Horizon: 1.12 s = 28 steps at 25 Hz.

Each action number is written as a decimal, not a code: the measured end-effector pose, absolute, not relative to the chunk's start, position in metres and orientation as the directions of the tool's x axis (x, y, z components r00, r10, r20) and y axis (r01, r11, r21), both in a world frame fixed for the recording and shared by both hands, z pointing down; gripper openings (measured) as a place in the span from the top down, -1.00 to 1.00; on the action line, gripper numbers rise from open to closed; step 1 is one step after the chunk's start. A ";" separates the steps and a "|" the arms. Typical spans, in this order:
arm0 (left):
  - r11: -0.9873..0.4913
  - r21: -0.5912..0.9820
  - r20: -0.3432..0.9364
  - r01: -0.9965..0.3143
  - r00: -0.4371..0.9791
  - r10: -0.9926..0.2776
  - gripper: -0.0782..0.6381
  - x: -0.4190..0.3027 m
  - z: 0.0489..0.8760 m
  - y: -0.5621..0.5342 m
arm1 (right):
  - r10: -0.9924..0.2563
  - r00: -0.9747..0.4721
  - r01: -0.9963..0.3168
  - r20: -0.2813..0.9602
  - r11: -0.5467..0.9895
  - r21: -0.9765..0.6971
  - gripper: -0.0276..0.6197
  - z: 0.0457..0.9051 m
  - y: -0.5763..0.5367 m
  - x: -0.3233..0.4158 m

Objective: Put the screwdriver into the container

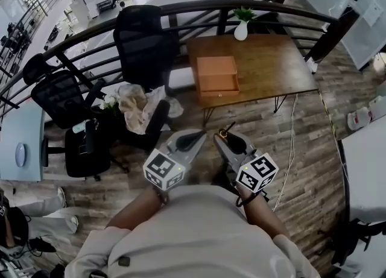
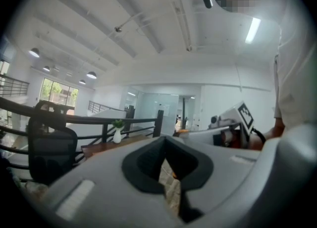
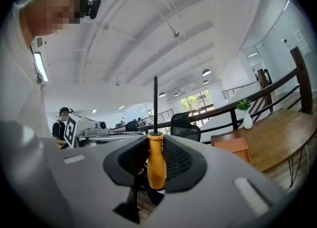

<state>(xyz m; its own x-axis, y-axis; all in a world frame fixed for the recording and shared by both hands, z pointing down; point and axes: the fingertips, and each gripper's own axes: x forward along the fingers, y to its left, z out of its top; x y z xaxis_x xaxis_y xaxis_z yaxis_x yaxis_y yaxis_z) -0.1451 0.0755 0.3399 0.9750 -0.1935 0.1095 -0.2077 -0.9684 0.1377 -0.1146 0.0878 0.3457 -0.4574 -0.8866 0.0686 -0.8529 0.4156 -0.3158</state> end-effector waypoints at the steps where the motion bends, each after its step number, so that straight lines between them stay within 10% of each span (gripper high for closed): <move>1: -0.968 0.138 0.112 -0.210 0.974 -0.196 0.77 -0.144 0.341 0.073 | -0.886 -0.459 -0.852 0.064 0.418 -0.316 0.63 0.345 0.085 -0.113; 28: -0.948 0.159 0.114 -0.275 0.959 -0.259 0.77 0.057 0.353 -0.011 | -0.845 -0.531 -0.816 0.066 0.489 -0.309 0.63 0.351 -0.001 0.083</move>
<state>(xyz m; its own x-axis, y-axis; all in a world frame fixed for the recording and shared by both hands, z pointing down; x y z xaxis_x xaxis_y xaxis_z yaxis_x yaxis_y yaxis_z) 0.0574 -0.0114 0.3534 0.9592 -0.2587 0.1137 -0.2746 -0.9483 0.1590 0.0826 -0.0011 0.3507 -0.5307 -0.8450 0.0657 -0.8161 0.4885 -0.3087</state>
